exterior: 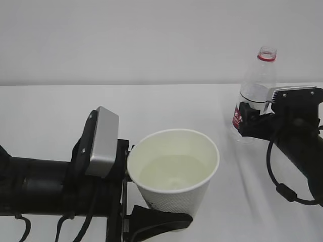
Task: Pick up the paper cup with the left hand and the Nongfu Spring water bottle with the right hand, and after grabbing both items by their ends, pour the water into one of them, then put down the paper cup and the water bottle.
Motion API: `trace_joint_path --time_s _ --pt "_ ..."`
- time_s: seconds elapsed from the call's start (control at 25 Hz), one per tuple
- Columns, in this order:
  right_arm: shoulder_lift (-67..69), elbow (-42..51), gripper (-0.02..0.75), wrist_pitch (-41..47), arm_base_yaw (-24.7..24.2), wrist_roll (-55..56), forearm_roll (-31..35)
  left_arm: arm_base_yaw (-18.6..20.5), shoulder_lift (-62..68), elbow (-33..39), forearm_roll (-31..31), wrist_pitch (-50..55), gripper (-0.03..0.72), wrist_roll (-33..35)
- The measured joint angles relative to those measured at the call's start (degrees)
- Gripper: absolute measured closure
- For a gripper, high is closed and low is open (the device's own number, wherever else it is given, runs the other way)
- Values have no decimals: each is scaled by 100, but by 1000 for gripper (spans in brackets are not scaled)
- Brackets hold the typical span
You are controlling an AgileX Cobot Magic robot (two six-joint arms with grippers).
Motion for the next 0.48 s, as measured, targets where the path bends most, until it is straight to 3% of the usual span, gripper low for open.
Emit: trace_joint_path --time_s 0.48 --pt "-904 734 133 0 0 -46 -56 0 0 0 -79 -21 153 0"
